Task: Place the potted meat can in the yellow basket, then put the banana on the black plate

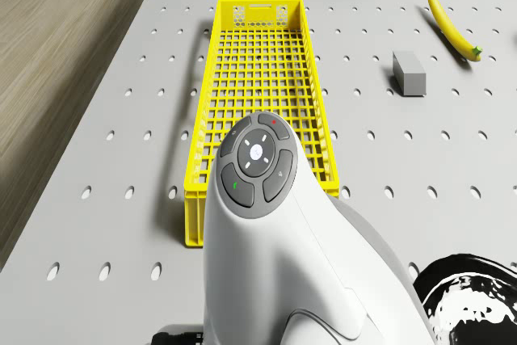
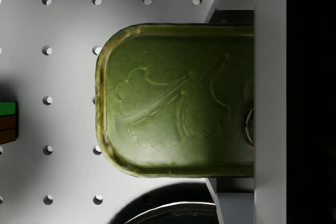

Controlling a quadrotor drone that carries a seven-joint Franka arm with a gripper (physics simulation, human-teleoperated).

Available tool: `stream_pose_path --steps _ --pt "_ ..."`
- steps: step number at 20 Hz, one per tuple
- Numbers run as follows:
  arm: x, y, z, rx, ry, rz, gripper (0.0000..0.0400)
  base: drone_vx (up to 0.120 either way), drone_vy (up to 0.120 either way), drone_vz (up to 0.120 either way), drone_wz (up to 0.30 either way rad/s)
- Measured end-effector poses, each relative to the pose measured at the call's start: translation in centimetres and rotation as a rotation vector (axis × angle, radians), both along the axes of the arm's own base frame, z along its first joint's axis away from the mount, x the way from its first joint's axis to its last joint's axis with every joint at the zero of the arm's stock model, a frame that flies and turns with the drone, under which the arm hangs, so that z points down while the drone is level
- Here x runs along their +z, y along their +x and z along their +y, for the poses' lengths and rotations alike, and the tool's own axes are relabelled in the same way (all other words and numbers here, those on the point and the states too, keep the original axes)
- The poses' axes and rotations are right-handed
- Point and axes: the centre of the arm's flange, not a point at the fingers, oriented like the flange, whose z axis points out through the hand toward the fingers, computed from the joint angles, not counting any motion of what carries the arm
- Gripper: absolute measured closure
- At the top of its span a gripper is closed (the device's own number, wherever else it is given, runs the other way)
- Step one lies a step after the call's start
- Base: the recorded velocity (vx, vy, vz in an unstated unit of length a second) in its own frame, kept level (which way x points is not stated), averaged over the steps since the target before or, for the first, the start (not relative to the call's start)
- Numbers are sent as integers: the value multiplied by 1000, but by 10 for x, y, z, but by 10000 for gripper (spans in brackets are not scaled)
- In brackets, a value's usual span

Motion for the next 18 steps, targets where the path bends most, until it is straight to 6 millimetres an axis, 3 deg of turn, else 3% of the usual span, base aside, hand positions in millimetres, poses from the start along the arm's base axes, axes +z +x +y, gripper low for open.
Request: stream_pose_path --steps 4,6,18 --pt "-6 0 0 -1 0 0 111 10 0 120 0" --pt "-8 0 0 -1 -1 0 111 120 0 100 0" --pt "-11 0 0 -1 -1 0 111 120 0 0 0"
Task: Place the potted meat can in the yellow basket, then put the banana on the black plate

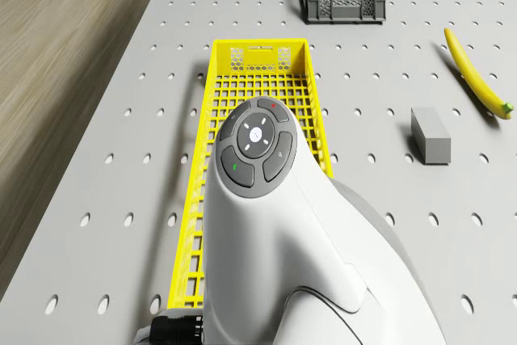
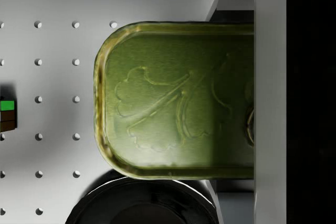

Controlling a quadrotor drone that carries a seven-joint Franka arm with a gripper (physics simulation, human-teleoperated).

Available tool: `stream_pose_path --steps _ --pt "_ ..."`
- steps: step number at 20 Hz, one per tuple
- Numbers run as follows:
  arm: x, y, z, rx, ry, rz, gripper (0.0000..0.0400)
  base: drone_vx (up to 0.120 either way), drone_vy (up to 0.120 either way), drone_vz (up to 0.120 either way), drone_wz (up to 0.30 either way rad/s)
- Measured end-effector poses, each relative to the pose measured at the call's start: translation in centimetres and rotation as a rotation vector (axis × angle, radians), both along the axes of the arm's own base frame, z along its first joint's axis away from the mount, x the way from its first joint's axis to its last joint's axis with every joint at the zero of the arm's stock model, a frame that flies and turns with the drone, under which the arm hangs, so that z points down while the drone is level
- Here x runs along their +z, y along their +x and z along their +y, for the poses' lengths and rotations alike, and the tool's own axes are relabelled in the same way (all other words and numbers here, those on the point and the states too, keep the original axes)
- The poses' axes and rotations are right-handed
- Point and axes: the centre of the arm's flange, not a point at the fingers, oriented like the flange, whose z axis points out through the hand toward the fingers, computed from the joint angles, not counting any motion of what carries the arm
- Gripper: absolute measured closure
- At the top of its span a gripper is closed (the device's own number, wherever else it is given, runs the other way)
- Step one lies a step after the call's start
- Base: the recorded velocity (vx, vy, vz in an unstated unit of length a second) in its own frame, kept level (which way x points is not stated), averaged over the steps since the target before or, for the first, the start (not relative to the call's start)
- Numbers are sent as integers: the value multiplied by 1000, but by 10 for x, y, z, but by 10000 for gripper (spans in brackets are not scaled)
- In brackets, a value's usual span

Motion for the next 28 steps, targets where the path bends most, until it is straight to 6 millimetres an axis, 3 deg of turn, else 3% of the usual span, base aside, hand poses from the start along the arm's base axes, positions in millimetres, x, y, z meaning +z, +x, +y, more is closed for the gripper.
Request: stream_pose_path --steps 28 --pt "0 0 0 0 0 0 111 120 0 0 0"
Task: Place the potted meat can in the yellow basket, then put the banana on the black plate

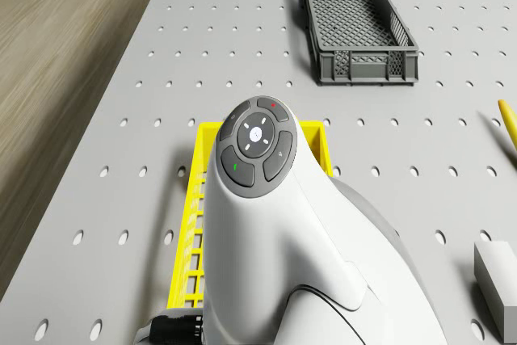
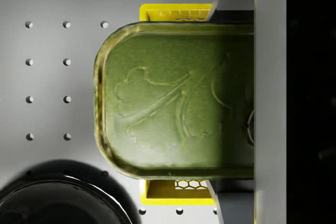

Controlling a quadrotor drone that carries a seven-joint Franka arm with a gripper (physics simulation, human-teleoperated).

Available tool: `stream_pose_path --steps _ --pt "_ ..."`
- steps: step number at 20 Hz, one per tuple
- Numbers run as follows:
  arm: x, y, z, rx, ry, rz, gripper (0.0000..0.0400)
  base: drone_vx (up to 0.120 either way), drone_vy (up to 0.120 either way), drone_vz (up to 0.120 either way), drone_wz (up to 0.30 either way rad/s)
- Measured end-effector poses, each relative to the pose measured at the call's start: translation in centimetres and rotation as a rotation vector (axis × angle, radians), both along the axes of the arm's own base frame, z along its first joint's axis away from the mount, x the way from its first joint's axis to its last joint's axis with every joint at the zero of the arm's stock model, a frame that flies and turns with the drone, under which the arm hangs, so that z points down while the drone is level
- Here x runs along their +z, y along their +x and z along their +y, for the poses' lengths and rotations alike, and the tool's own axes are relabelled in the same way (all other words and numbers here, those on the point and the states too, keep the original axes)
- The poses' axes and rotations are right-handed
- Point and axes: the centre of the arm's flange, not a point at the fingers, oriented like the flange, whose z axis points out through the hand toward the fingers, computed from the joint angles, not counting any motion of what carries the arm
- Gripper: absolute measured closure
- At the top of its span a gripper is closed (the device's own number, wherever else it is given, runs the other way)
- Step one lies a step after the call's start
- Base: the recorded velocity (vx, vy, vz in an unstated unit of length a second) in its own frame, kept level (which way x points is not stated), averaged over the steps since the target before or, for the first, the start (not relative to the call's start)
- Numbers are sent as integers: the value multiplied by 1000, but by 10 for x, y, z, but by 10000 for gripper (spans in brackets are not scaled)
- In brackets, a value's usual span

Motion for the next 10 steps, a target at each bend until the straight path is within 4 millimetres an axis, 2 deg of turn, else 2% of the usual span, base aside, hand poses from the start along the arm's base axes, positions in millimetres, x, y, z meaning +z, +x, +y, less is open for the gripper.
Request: stream_pose_path --steps 10 --pt "0 0 0 0 0 0 111 120 0 0 0"
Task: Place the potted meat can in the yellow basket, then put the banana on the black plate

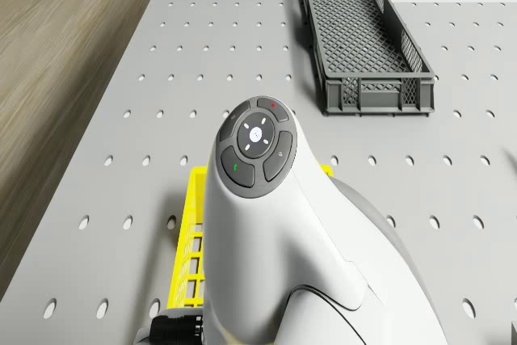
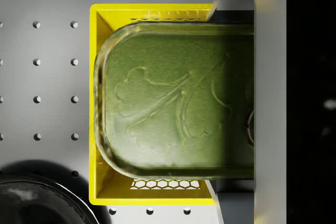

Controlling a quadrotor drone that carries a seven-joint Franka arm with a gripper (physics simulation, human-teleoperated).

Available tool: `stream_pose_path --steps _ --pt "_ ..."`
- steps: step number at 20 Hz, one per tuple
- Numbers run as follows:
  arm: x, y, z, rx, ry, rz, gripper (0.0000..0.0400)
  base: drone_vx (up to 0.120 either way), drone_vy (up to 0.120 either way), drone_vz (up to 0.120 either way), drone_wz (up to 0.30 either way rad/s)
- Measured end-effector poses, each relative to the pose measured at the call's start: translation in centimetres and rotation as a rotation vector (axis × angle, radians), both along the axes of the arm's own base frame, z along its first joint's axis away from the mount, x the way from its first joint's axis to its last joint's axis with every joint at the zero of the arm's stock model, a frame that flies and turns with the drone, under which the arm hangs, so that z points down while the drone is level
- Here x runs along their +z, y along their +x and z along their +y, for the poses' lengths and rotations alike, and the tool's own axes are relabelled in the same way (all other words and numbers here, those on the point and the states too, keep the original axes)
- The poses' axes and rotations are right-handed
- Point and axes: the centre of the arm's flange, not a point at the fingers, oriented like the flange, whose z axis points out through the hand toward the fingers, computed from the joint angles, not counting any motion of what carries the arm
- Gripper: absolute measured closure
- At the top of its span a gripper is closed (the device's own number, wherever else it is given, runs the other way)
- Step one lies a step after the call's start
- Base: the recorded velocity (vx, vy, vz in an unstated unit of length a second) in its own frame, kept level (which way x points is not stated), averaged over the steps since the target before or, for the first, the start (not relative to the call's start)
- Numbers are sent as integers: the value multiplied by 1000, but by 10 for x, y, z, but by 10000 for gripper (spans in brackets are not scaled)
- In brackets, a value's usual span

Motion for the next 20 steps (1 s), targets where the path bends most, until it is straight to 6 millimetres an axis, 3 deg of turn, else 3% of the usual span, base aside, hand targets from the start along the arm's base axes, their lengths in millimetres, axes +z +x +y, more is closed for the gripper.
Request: stream_pose_path --steps 5,17,20 --pt "10 0 0 0 0 0 112 16 0 0 0" --pt "61 0 0 1 0 0 112 0 0 0 0" --pt "69 0 0 0 2 -1 61 0 0 0 0"
